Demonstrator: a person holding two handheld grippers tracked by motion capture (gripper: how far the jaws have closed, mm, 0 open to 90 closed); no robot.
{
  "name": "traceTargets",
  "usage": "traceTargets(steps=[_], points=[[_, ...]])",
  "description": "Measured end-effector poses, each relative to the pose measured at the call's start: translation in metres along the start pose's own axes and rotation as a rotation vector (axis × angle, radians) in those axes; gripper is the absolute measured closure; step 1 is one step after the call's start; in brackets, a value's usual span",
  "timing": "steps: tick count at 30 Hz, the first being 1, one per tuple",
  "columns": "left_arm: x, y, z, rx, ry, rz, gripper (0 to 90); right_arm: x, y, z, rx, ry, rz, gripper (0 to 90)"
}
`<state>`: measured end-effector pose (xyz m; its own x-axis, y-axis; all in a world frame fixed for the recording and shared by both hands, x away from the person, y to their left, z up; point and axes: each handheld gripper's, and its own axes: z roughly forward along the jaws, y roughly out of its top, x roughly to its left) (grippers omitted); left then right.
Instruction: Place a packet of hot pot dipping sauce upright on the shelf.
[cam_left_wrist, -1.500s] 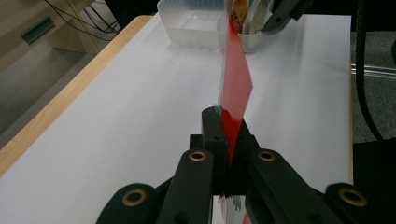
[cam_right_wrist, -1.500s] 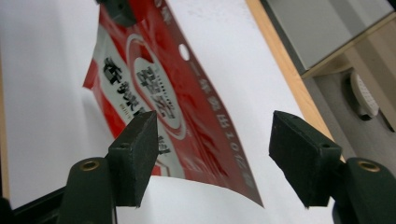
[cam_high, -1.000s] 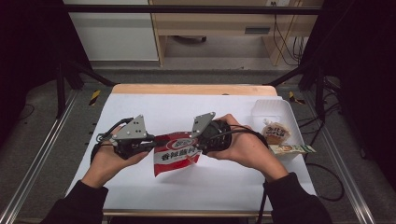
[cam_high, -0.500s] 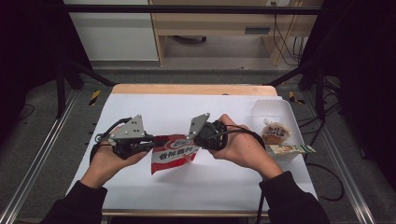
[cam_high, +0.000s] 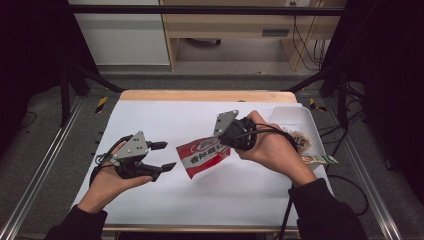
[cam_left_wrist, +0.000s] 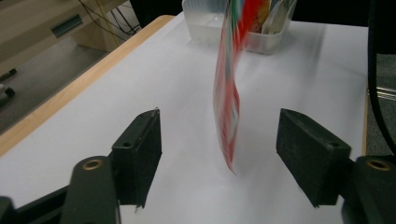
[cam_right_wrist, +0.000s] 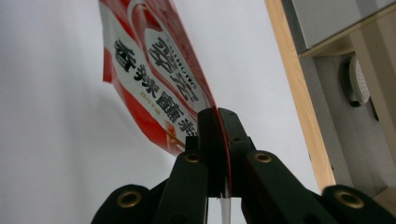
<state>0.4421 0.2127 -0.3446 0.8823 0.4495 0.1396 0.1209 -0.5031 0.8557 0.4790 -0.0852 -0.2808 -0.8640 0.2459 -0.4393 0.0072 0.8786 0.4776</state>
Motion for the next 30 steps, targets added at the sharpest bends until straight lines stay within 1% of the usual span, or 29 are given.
traceTargets(steps=[2,3,5,7,8,12,15,18,22,25,28,30], points=[[-0.001,-0.010,0.000,0.012,0.008,-0.016,28.1,-0.003,-0.004,-0.005,-0.005,-0.012,0.014,90.0],[-0.002,-0.014,0.000,0.016,0.018,-0.022,26.5,-0.004,-0.005,-0.008,-0.006,-0.019,0.018,90.0],[-0.002,-0.025,0.000,0.021,0.024,-0.038,23.6,-0.007,-0.008,-0.012,-0.007,-0.029,0.021,90.0],[-0.003,-0.032,0.000,0.018,0.036,-0.056,21.9,-0.008,-0.010,-0.016,-0.008,-0.034,0.033,90.0],[-0.003,-0.036,0.000,0.019,0.041,-0.068,20.0,-0.009,-0.011,-0.018,-0.009,-0.038,0.030,90.0],[-0.004,-0.050,-0.002,0.028,0.062,-0.085,16.3,-0.012,-0.015,-0.023,-0.010,-0.046,0.035,90.0],[-0.006,-0.060,-0.003,0.033,0.082,-0.095,14.9,-0.013,-0.018,-0.026,-0.011,-0.051,0.039,90.0],[-0.004,-0.070,-0.005,0.034,0.098,-0.119,13.8,-0.013,-0.020,-0.029,-0.016,-0.053,0.041,90.0],[-0.003,-0.083,-0.007,0.040,0.136,-0.145,11.5,-0.015,-0.022,-0.033,-0.024,-0.063,0.046,90.0],[-0.002,-0.092,-0.009,0.030,0.151,-0.167,10.3,-0.017,-0.023,-0.036,-0.027,-0.070,0.044,90.0],[-0.001,-0.098,-0.011,0.030,0.165,-0.177,9.4,-0.021,-0.023,-0.039,-0.034,-0.080,0.050,90.0],[0.000,-0.101,-0.013,0.019,0.177,-0.188,9.2,-0.023,-0.024,-0.041,-0.041,-0.087,0.059,90.0]])
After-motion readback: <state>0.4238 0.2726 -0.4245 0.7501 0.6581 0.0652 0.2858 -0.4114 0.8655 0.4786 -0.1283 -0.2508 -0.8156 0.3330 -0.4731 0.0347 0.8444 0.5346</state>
